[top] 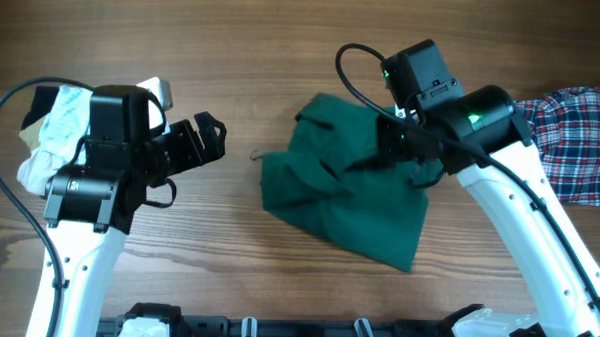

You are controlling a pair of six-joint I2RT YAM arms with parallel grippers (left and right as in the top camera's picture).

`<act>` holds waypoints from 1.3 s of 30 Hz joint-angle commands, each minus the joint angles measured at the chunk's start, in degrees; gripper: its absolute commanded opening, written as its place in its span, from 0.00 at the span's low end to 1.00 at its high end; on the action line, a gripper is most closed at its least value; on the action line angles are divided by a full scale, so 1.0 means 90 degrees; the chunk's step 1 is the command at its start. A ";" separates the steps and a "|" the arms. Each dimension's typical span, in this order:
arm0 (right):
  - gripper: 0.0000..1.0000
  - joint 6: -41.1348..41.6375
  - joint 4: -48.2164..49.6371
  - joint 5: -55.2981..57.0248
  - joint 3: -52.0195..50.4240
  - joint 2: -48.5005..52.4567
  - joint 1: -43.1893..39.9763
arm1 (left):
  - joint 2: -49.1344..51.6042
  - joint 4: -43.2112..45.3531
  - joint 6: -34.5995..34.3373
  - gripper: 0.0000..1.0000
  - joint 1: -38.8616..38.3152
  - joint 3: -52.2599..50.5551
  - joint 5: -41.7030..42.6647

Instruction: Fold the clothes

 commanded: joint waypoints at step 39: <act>0.04 -0.0590 0.2443 -0.1246 0.1770 -0.0563 -0.0165 | 0.0381 0.0039 0.0559 1.00 0.0034 0.0095 0.0653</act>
